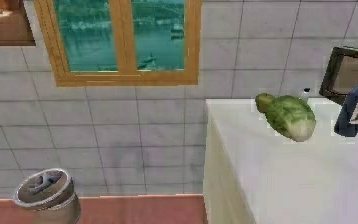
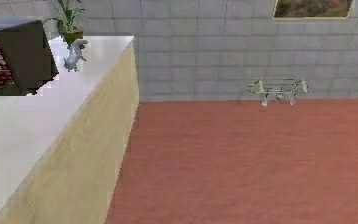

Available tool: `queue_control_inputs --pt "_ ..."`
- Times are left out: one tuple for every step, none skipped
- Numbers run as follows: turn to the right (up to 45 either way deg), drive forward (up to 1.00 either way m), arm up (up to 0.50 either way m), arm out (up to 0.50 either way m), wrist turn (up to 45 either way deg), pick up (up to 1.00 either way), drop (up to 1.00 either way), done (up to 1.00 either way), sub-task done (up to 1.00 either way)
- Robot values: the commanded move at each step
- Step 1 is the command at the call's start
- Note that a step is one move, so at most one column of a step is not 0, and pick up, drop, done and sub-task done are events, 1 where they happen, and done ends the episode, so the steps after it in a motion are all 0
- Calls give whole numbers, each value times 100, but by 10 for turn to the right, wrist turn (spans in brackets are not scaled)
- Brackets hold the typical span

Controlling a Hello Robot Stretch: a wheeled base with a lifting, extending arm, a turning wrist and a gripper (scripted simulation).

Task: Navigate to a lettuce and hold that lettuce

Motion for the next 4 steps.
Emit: queue_control_inputs --pt "-450 0 0 0 0 0 0 0 0" --pt "-120 0 0 0 0 0 0 0 0" --pt "450 0 0 0 0 0 0 0 0" --pt "30 0 0 0 0 0 0 0 0"
